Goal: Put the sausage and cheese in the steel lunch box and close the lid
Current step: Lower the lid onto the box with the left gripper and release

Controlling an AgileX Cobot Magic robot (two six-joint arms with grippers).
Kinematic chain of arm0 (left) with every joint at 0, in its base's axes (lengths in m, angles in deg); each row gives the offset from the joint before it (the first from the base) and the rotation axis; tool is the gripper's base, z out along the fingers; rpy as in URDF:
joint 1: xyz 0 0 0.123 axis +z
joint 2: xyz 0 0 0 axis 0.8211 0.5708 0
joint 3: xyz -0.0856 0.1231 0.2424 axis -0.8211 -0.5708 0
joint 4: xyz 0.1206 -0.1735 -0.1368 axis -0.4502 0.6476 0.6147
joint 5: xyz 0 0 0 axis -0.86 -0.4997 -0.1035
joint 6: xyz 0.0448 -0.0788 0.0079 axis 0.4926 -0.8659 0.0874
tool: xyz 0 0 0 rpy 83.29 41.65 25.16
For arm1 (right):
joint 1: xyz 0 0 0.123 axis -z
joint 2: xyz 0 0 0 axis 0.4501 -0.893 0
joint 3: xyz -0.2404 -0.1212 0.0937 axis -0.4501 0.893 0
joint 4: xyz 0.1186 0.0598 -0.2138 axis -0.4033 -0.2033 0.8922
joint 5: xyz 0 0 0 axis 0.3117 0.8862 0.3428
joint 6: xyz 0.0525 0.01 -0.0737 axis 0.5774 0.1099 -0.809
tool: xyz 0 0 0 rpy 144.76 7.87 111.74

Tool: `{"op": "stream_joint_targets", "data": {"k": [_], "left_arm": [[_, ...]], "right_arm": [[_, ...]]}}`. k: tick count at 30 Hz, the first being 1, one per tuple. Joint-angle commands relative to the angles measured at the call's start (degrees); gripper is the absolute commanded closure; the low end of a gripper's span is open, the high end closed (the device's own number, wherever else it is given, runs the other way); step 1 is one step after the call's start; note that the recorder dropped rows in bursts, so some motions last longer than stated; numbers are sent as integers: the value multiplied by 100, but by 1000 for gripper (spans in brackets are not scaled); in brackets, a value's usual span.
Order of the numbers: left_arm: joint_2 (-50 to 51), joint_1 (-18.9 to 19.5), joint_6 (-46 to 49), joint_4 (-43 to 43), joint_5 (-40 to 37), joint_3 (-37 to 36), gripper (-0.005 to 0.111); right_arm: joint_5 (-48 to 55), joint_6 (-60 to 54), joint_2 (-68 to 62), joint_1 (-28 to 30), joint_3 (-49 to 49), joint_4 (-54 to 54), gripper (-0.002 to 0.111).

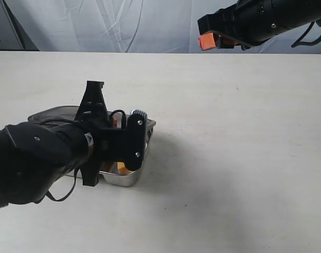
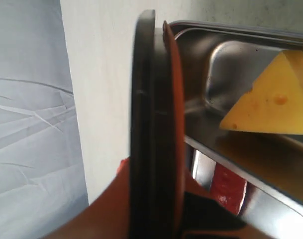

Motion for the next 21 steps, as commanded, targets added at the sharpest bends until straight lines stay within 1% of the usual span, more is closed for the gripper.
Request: {"op": "stream_joint_targets", "data": {"k": [1, 3, 8, 10, 17, 21], "left_arm": [[34, -20, -85, 290, 178, -74, 107], [34, -20, -85, 430, 256, -74, 107], [34, -20, -85, 466, 453, -74, 107], [34, -20, -85, 524, 492, -74, 104], [34, -20, -63, 645, 582, -74, 90], [34, -20, -63, 645, 585, -74, 79]], "right_arm": [[-2, -15, 45, 30, 5, 31, 68], [8, -15, 45, 30, 5, 31, 68], [27, -15, 45, 30, 5, 31, 68], [27, -15, 45, 30, 5, 31, 68], [27, -15, 45, 30, 5, 31, 68], [27, -15, 45, 30, 5, 31, 68]]}}
